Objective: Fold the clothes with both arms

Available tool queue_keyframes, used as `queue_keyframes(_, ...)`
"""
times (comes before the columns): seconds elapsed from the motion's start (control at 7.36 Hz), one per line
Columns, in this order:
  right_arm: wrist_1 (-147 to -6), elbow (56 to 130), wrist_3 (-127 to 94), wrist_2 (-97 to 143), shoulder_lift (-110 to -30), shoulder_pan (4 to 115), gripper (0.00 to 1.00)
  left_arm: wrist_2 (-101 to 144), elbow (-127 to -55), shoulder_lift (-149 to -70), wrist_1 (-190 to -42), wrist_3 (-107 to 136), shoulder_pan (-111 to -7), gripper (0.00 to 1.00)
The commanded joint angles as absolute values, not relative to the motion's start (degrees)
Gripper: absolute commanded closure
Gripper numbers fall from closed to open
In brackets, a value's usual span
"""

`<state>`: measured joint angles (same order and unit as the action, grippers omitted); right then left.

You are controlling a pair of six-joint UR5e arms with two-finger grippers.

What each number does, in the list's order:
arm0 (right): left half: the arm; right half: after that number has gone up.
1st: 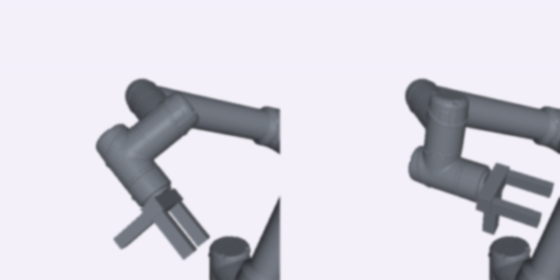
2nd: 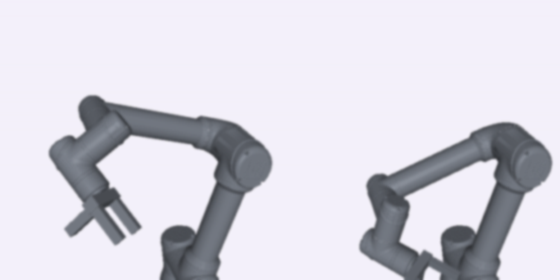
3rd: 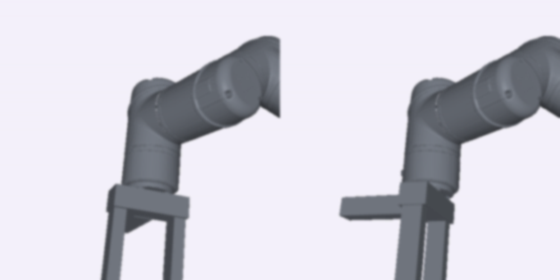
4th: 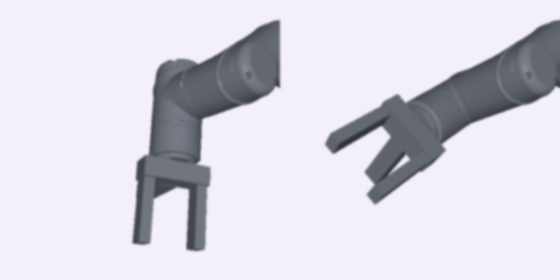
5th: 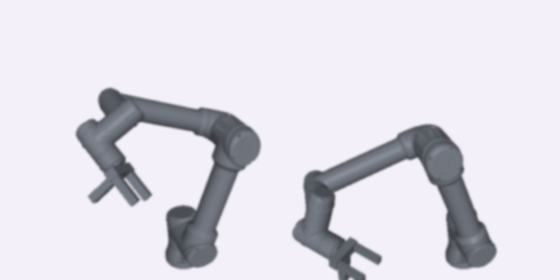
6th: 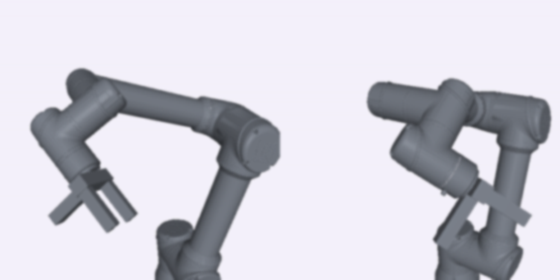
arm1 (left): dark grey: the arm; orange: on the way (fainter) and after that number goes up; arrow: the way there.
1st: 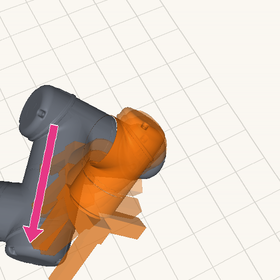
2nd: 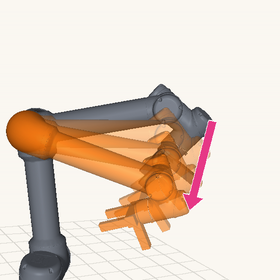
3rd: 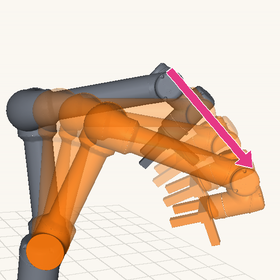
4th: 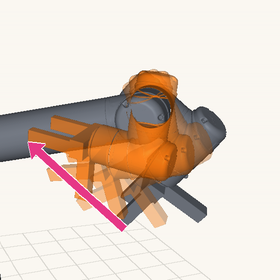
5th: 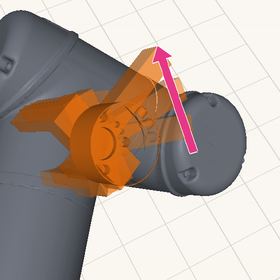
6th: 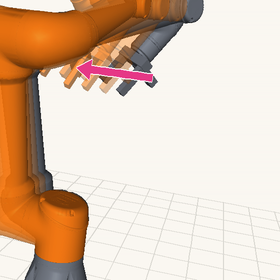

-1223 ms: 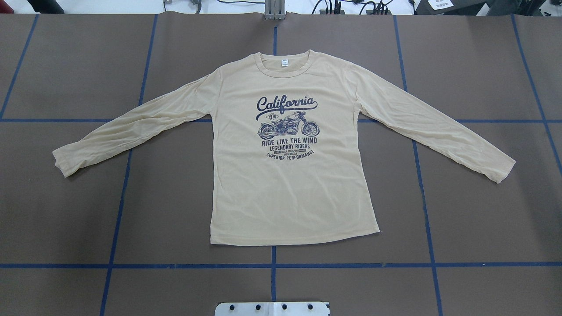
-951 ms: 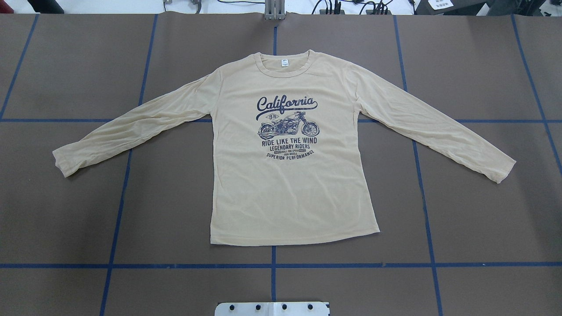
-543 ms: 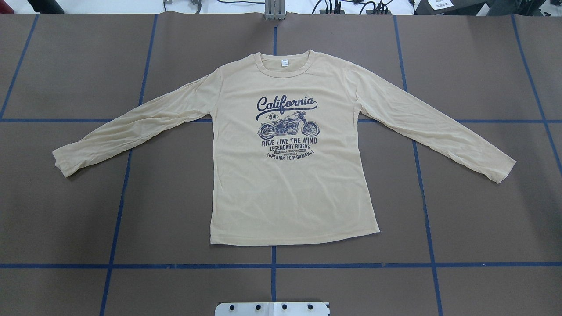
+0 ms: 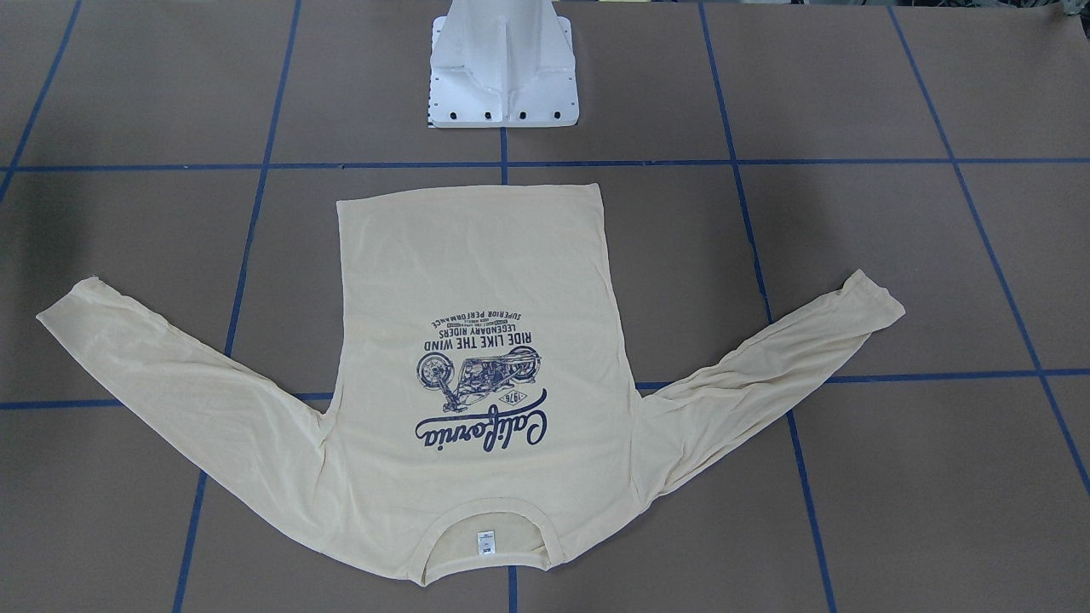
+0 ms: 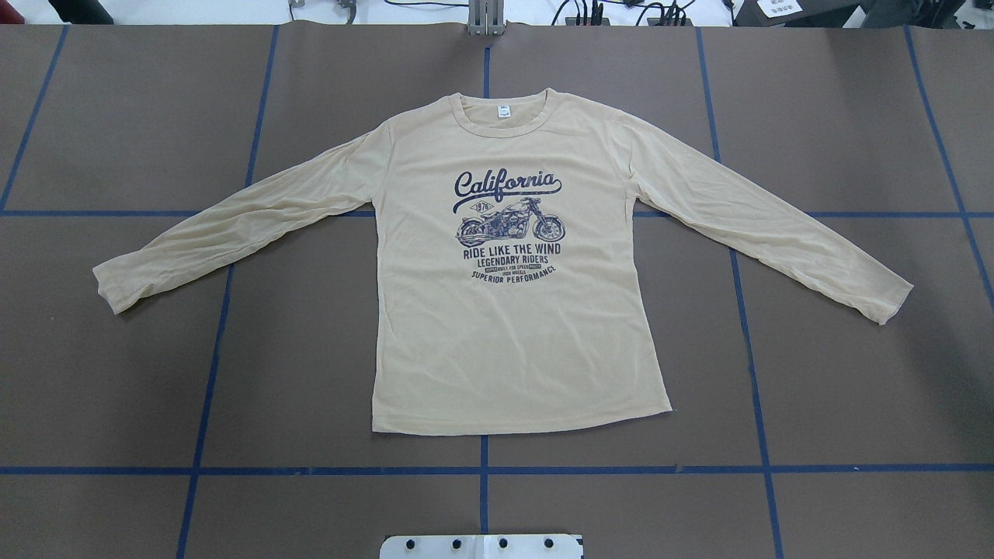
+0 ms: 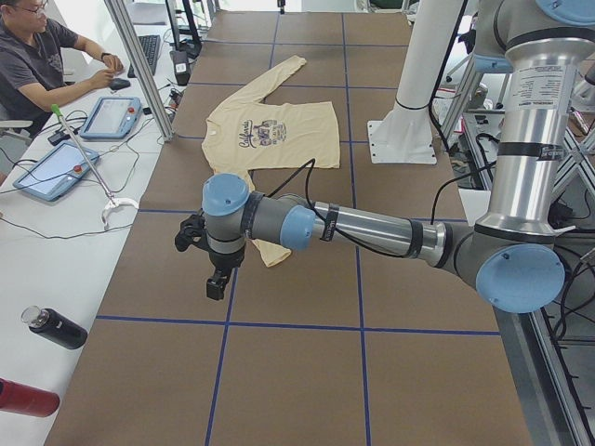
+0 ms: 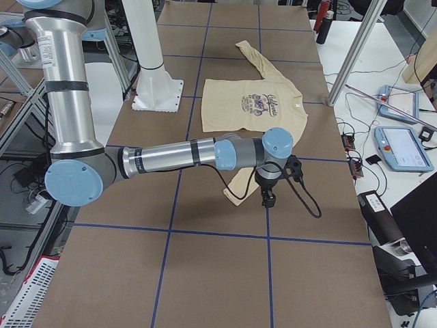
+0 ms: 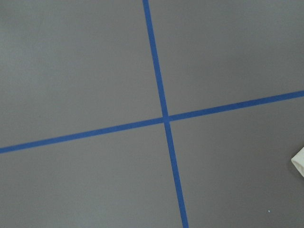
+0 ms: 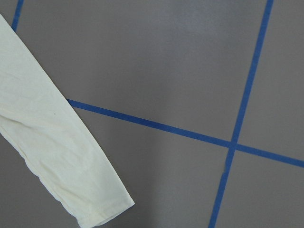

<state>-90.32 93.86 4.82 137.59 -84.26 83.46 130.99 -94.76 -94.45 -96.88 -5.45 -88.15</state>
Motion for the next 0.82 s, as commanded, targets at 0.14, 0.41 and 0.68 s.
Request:
queue_keyframes(0.14, -79.48, 87.21, 4.57, 137.64, -84.64, 79.65, 0.0, 131.13, -86.42, -94.05, -113.05, -5.45, -86.84, 0.0)
queue_keyframes(0.41, -72.21, 84.91, 1.07, 137.29, -84.46, 74.99, 0.0, 131.22, -86.39, -93.96, -116.44, -5.36, -86.92, 0.0)
queue_keyframes(0.68, -62.45, 83.67, -11.53, 136.33, -84.72, 69.29, 0.0, 133.76, -86.48, -93.96, -116.46, -5.27, -86.84, 0.0)
